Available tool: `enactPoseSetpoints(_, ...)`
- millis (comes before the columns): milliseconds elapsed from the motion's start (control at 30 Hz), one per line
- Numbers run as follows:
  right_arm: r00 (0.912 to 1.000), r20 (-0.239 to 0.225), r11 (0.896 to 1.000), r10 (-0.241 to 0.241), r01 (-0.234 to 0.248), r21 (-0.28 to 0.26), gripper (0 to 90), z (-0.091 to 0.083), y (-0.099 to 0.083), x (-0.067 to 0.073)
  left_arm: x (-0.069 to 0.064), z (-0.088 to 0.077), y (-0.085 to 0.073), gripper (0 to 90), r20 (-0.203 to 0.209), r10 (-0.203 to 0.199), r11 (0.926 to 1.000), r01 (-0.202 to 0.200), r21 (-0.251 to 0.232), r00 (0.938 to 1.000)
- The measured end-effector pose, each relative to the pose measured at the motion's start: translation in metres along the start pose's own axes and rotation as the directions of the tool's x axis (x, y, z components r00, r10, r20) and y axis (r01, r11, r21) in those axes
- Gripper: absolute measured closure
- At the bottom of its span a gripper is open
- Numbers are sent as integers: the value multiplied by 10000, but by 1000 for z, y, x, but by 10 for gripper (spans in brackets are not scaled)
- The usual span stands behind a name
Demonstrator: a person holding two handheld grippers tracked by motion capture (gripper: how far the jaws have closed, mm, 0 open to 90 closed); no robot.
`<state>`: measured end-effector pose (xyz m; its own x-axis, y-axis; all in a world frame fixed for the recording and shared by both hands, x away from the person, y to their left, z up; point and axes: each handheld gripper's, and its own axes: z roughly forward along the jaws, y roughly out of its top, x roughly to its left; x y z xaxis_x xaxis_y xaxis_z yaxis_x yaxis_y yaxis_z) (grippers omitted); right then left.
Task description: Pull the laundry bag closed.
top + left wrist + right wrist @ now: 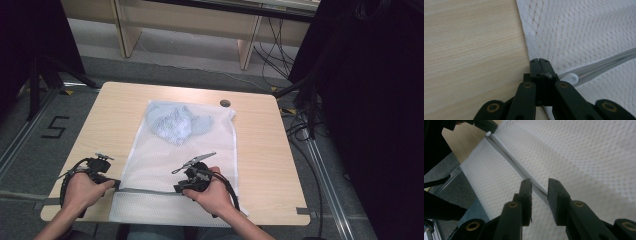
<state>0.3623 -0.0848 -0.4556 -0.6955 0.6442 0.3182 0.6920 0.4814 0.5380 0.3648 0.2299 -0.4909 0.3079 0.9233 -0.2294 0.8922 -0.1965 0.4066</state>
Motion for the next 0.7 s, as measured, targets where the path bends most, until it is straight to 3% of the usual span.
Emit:
enactPoseSetpoints(100,9999,-112,9999,-126,126,13,744,6,3,4,0,1,0,896,24,-4,10000,4,1,10000)
enactPoseSetpoints(133,10000,-71,9998,65,-63,203,746,8,4,7,0,1,1,896,-11,-69,10000,69,21,10000)
enactPoseSetpoints(167,9996,-209,9998,-179,181,80,748,11,6,9,1,1,1,896,42,-57,10000,56,62,10000)
enactPoseSetpoints(333,9991,-414,9999,-78,82,92,759,25,15,18,1,2,1,896,42,-149,9999,149,-30,9999)
enactPoseSetpoints(400,9980,-638,10000,36,-32,77,761,32,18,22,1,1,1,896,54,-171,9999,171,12,9998)
enactPoseSetpoints(433,9968,-789,9999,-156,156,-4,763,41,21,25,2,1,1,896,45,-130,9999,130,91,9999)
enactPoseSetpoints(700,9933,-1153,9997,-127,150,185,763,67,33,39,2,1,1,896,66,-150,9999,149,76,9999)
